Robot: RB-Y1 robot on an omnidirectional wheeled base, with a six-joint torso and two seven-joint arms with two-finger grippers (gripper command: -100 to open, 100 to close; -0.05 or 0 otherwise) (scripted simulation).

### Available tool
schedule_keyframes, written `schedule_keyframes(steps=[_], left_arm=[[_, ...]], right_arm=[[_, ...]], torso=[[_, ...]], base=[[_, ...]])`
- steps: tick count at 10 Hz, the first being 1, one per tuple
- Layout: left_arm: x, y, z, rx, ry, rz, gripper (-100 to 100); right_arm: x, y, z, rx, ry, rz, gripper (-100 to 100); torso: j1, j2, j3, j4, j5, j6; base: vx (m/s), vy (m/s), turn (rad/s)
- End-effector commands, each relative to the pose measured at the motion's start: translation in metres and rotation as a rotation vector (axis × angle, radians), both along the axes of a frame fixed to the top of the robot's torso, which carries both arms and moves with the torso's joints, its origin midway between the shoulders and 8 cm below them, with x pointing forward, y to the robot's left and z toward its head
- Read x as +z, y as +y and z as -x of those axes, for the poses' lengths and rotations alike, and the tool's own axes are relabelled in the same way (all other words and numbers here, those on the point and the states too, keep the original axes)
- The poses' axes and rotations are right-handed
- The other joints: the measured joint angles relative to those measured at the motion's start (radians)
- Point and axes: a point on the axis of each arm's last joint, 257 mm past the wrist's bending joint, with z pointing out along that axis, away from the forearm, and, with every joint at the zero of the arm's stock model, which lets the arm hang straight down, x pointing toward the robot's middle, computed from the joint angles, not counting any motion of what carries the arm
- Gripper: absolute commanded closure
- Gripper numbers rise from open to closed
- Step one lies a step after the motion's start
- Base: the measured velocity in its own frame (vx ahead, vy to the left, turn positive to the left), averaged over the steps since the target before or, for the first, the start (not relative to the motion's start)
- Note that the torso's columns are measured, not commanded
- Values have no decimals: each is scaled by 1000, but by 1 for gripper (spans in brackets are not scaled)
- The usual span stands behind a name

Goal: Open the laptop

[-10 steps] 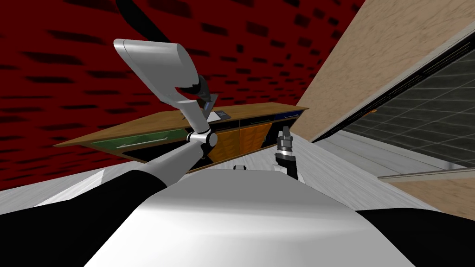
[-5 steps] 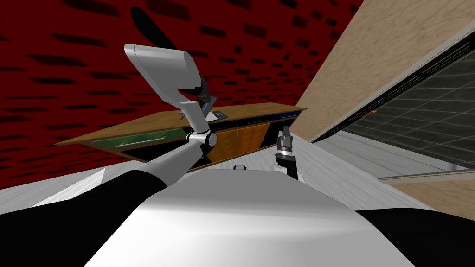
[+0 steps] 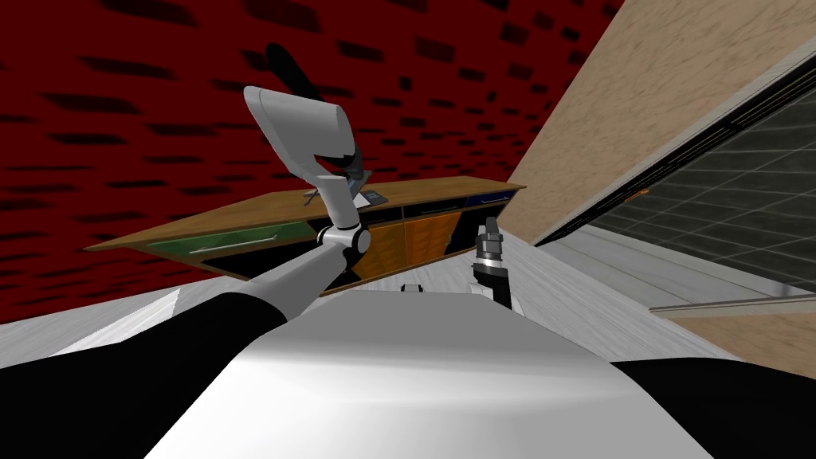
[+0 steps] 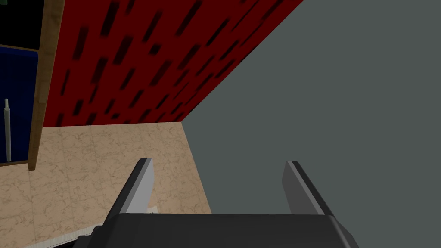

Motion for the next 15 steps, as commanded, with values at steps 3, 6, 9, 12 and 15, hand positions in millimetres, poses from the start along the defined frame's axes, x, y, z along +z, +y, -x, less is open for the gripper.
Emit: schedule_keyframes(steps=[3, 6, 9, 12, 15], left_arm=[[-24, 28, -18, 75, 33, -76, -100], [-22, 23, -15, 65, 28, -66, 100], [-43, 24, -24, 66, 113, -185, 100], [-21, 24, -5, 72, 97, -162, -100], [-4, 23, 13, 76, 97, -161, -100]], right_arm=[[0, 0, 0, 0, 0, 0, 0], [0, 0, 0, 0, 0, 0, 0], [0, 0, 0, 0, 0, 0, 0], [0, 0, 0, 0, 0, 0, 0], [0, 0, 0, 0, 0, 0, 0]], torso=[[-1, -1, -1, 0, -1, 1], [6, 0, 0, 0, 2, 0], [-3, -1, -1, 0, -1, 1], [4, -1, -1, 0, 1, 0], [0, -1, 0, 0, 0, 0]], base=[[4, -146, 58], [0, -29, 3], [14, -61, -7], [45, 3, -11], [56, 19, -12]])
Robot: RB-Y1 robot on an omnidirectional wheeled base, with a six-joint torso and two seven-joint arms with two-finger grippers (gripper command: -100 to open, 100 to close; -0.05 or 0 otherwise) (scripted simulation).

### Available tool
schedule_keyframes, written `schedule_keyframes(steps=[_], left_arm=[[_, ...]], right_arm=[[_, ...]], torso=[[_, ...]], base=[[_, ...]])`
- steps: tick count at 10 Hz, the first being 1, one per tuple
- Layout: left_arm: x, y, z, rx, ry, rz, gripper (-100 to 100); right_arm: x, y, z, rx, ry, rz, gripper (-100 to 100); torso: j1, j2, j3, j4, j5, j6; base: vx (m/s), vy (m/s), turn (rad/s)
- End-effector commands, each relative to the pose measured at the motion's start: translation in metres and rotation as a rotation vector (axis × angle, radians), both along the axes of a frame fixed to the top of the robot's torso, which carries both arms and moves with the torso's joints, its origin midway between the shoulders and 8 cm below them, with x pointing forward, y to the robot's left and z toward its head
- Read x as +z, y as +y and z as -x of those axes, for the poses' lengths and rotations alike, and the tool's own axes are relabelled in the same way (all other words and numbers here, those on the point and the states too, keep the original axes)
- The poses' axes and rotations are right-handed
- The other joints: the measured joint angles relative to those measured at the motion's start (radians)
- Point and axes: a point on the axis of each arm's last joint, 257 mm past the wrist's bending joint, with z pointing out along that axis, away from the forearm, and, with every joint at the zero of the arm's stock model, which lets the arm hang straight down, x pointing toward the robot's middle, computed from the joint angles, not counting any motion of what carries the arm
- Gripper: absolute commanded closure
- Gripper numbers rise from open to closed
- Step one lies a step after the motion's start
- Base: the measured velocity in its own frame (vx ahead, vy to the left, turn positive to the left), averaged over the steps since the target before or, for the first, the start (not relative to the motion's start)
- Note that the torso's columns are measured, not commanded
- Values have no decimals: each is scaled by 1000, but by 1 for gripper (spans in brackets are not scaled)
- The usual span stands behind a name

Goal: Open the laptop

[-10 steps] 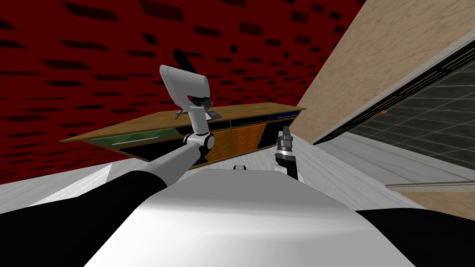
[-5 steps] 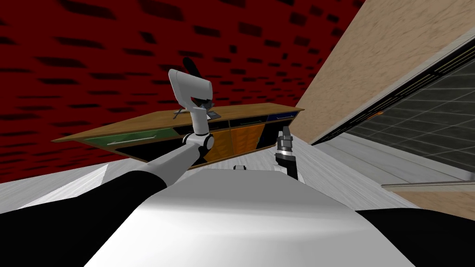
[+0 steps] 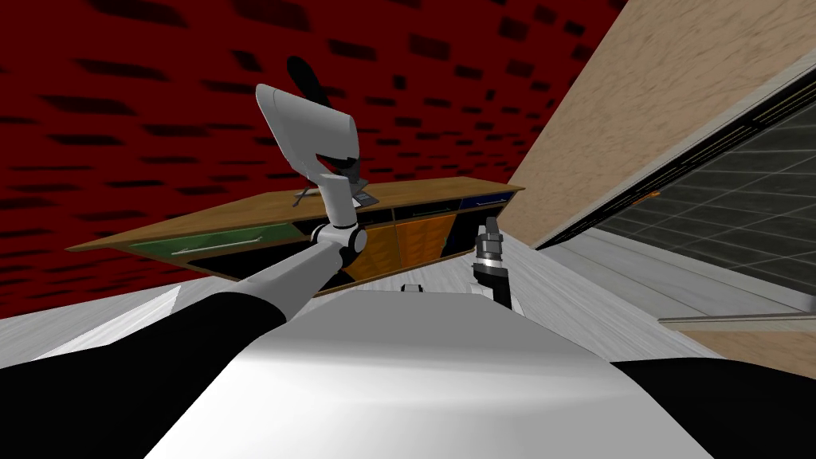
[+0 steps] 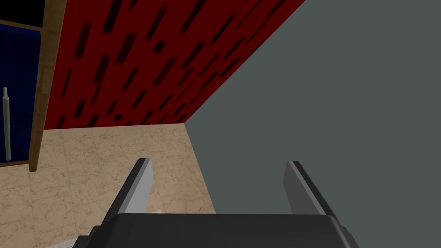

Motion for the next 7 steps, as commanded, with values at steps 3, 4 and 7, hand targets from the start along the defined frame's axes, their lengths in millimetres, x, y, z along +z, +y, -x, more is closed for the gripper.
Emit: schedule_keyframes(steps=[3, 4, 7], left_arm=[[22, 0, 29, 5, 3, 3, -100], [27, -1, 35, 5, 3, 4, -100], [24, -1, 30, 5, 3, 4, 0]], right_arm=[[0, 0, 0, 0, 0, 0, 0], [0, 0, 0, 0, 0, 0, 0], [0, 0, 0, 0, 0, 0, 0]], torso=[[0, 1, 0, 0, 0, 0], [0, 1, 1, 0, 0, 0], [0, 2, 1, 1, 0, 0]], base=[[57, 15, -12], [58, 13, -13], [11, 3, 0]])
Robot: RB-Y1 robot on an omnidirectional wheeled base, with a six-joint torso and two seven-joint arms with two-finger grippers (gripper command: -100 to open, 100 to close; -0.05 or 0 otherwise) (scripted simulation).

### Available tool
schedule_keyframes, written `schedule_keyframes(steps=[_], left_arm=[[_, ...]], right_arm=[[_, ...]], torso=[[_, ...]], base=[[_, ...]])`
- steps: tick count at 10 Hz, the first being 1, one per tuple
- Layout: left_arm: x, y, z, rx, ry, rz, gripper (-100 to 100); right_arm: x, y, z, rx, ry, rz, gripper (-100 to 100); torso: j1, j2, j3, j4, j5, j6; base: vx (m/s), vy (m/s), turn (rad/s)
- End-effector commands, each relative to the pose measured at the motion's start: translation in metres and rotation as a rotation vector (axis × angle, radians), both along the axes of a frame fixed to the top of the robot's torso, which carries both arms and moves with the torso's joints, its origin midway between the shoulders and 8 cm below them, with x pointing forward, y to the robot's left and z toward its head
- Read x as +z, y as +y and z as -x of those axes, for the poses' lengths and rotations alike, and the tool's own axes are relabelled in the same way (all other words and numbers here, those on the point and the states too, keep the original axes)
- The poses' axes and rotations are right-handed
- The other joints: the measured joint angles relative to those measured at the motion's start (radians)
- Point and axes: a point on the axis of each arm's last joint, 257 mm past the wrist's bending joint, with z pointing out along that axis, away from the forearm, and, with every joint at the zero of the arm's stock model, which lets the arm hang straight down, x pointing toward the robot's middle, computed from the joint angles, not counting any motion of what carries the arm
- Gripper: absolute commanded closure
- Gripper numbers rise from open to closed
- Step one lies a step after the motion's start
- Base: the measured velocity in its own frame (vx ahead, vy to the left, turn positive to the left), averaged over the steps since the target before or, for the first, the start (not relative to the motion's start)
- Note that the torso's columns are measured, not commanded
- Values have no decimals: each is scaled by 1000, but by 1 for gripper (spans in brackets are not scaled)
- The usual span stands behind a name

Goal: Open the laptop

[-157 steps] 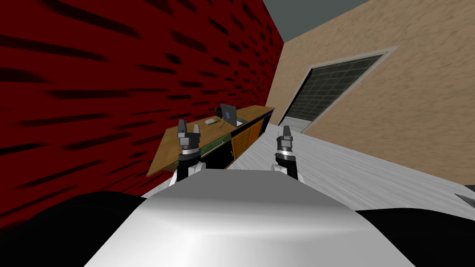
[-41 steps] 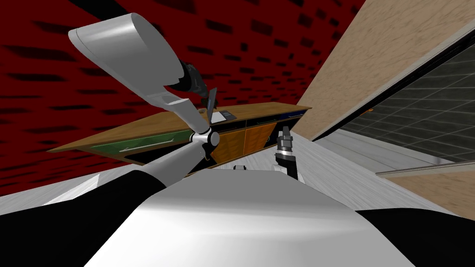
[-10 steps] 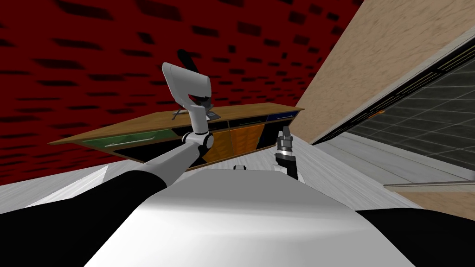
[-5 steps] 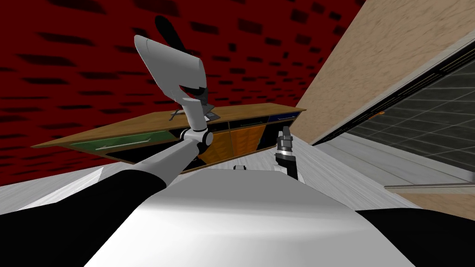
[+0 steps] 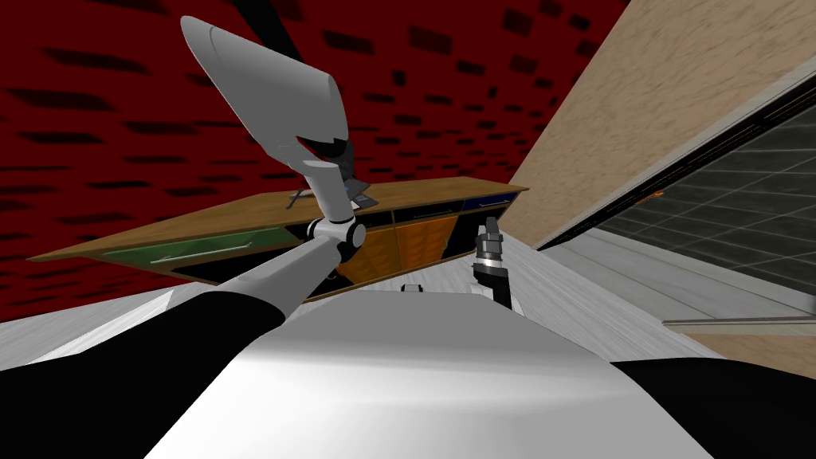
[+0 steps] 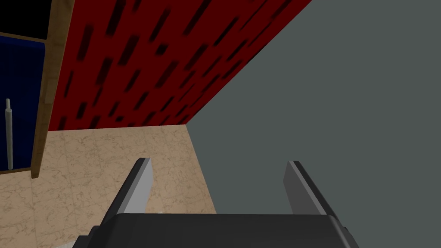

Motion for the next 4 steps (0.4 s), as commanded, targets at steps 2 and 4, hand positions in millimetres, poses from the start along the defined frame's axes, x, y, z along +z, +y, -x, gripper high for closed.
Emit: schedule_keyframes(steps=[2, 4], left_arm=[[0, 0, 0, 0, 0, 0, 0], [0, 0, 0, 0, 0, 0, 0]], right_arm=[[0, 0, 0, 0, 0, 0, 0], [0, 0, 0, 0, 0, 0, 0]], torso=[[0, -1, -1, 0, 0, 0], [0, -2, -1, -1, 0, 0]], base=[[0, 0, 0], [0, 0, 0]])
